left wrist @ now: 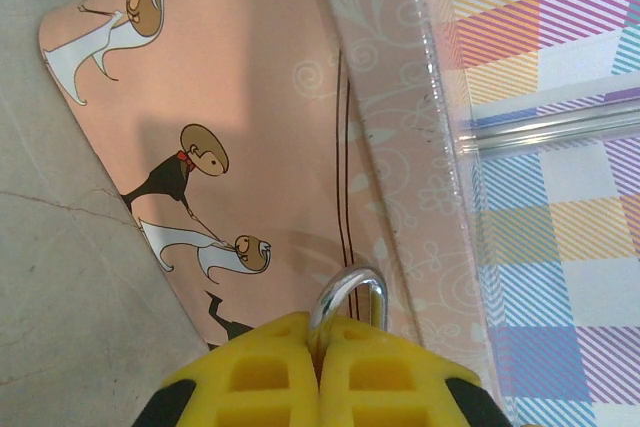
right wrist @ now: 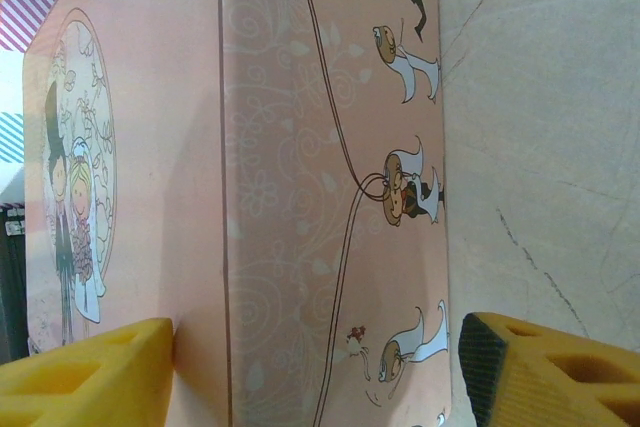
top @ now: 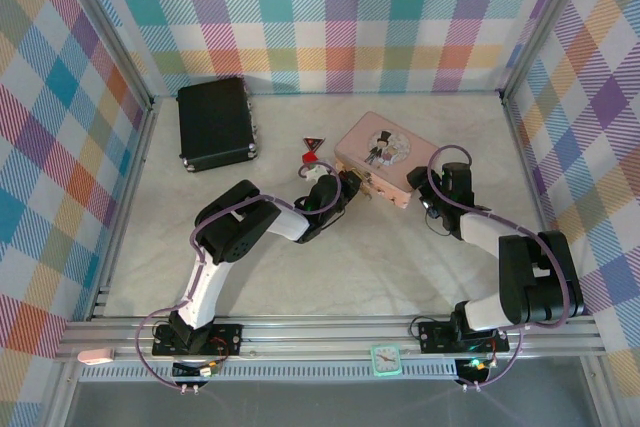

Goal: Unlock a padlock with a key

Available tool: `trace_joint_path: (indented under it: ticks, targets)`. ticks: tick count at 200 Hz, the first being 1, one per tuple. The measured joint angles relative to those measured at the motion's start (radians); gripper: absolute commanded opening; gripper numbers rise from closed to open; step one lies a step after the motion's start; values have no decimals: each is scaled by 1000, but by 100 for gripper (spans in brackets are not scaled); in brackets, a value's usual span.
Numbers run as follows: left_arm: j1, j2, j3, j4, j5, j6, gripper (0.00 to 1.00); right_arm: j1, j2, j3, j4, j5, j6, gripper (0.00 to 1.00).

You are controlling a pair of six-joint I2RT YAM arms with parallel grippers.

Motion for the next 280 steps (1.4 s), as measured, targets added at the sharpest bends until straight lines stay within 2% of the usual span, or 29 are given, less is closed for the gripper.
trace_joint_path:
  ticks: [73,135,153,170,209,249,280]
  targets:
    - [5,-80,-72,-31,-10,26,0,0,-6,47,-90,16,-62,72]
    - [-9,-29,-37,21,-204,16,0,-19,-32,39,-106,80,-55,71]
    - [-22,-29,-37,44,-226,18,0,-20,-60,35,-139,98,-58,71]
    - [-21,-30,-37,52,-220,18,0,-21,-88,35,-184,117,-77,76]
    - [13,-90,-97,1,-116,28,0,-22,-139,59,-283,136,-211,87]
    - [62,-200,-152,-113,49,55,0,-22,-176,111,-361,228,-408,89]
    - [72,-280,-158,-315,195,124,0,-23,-212,111,-382,298,-520,89]
